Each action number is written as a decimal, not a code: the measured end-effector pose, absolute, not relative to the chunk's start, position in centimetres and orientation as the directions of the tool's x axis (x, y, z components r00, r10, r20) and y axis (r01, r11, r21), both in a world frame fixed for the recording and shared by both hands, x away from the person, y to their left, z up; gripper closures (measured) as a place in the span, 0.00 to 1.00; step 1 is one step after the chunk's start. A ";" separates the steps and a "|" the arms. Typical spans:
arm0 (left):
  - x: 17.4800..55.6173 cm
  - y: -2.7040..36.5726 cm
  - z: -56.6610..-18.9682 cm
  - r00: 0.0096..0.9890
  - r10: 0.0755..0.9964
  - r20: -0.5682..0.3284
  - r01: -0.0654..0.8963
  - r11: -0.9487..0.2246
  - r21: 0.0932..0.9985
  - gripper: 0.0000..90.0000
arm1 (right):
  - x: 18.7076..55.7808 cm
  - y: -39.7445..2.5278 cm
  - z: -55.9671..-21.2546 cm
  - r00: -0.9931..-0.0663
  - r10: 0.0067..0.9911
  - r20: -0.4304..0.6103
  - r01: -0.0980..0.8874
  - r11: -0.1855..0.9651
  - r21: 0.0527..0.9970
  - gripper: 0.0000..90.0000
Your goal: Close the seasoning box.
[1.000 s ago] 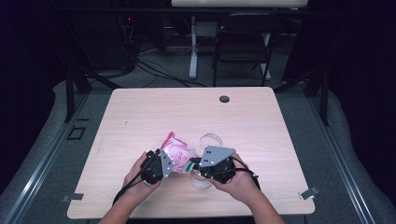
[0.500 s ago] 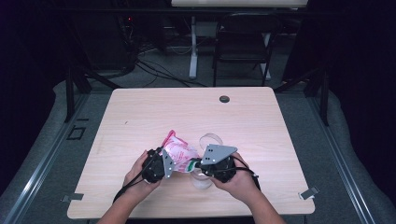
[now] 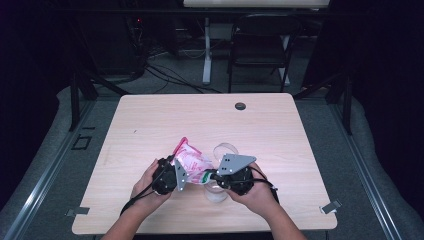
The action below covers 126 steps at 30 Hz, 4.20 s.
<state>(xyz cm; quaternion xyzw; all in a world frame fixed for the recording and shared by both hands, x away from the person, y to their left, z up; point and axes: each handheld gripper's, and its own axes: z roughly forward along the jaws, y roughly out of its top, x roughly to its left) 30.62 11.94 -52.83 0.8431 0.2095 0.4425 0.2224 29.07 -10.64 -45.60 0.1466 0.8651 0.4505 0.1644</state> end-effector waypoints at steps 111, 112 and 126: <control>29.5 11.0 -49.9 0.239 0.343 0.908 0.009 -0.936 0.351 0.66 | 29.7 -11.6 -46.6 -0.894 0.430 -0.128 0.144 0.546 0.825 1.00; 29.4 11.0 -49.9 0.238 0.342 0.909 0.007 -0.937 0.350 0.66 | 29.7 -11.6 -46.6 -0.893 0.431 -0.130 0.144 0.547 0.824 1.00; 29.3 10.8 -49.9 0.236 0.319 0.918 0.002 -0.945 0.328 0.66 | 29.7 -11.7 -46.7 -0.893 0.431 -0.129 0.147 0.549 0.823 1.00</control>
